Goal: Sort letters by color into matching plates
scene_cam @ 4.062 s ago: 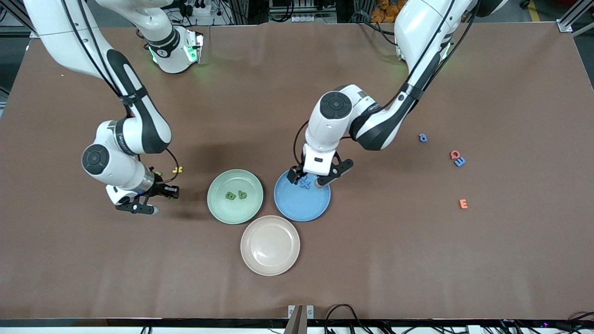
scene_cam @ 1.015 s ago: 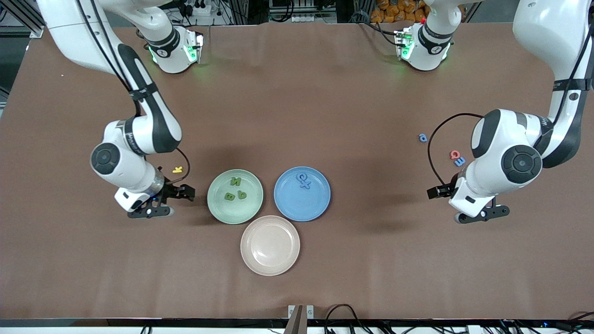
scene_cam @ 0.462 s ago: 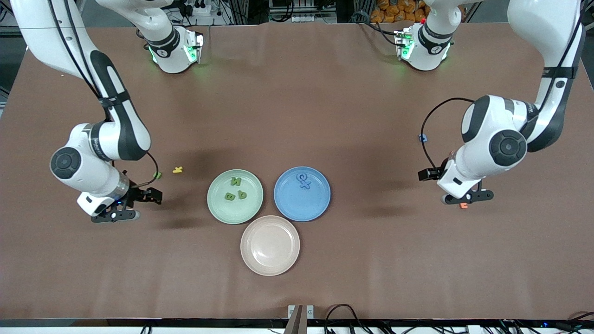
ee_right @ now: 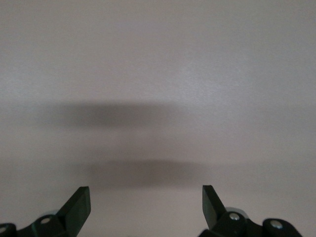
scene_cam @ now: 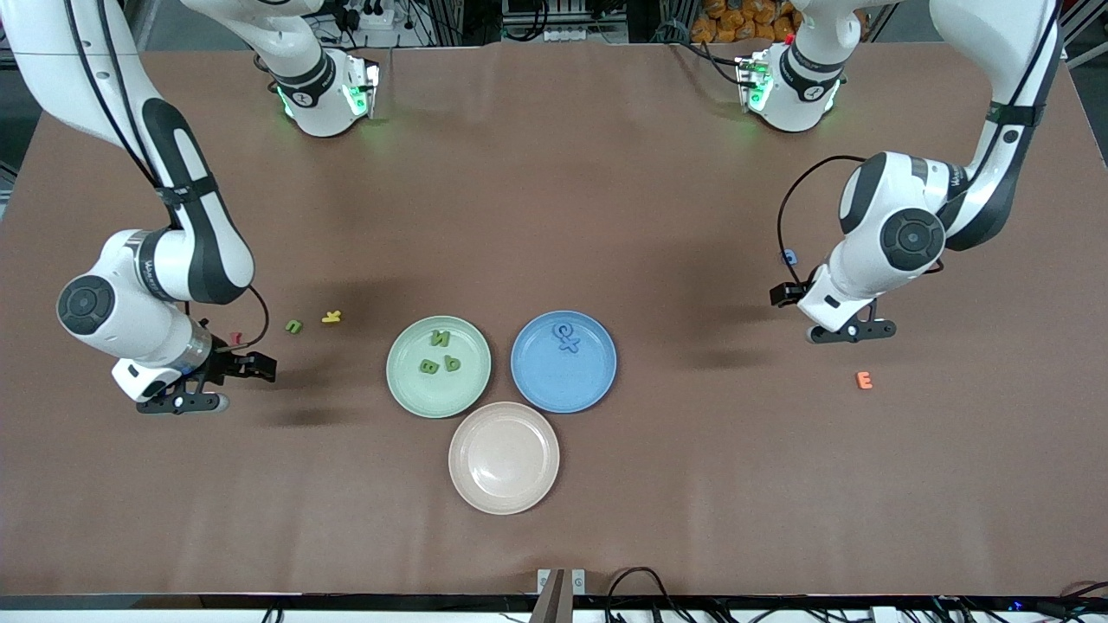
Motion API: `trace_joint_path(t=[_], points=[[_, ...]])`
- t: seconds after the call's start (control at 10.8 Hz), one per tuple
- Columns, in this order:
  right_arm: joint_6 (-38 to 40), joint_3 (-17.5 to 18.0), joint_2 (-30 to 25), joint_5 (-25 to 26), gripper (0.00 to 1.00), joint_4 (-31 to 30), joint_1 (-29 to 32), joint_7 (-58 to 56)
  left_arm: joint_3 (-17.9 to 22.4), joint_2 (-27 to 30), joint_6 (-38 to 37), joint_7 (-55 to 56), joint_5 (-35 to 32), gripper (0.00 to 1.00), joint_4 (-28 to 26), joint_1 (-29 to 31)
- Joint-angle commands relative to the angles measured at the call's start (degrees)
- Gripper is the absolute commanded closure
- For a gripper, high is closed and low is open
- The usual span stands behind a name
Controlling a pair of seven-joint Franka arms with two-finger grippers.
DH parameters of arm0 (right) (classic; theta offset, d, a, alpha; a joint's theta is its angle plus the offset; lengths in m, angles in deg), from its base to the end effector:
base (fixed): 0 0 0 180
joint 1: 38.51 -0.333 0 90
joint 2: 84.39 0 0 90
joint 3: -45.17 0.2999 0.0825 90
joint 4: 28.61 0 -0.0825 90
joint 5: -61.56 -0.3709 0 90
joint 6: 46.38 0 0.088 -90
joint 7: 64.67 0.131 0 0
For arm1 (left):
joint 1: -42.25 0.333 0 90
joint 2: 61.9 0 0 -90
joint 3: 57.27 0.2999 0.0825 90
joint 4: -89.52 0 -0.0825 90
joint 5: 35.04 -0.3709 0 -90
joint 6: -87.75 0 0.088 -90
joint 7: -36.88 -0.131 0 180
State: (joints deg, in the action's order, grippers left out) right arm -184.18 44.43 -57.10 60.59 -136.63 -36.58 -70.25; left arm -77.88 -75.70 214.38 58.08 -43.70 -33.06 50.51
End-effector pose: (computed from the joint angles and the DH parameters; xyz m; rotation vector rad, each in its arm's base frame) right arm 0.6233 -0.0284 0.2290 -3.1376 -0.0629 -0.0688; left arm 0.5225 -0.1076 0.2569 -3.0616 -0.0888 0.2083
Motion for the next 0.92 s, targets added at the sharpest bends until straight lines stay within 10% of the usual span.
trace_joint_path(t=[0.0,0.83], points=[[0.4,-0.1,-0.6,0.9,0.00,-1.0,0.8,0.2,0.5,3.7,4.1,-2.0,1.9,0.00,-6.4,0.0],[0.8,-1.1,-2.2,0.7,0.00,-3.8,0.6,9.8,3.3,5.7,17.0,7.0,5.1,0.00,-18.8,0.1]])
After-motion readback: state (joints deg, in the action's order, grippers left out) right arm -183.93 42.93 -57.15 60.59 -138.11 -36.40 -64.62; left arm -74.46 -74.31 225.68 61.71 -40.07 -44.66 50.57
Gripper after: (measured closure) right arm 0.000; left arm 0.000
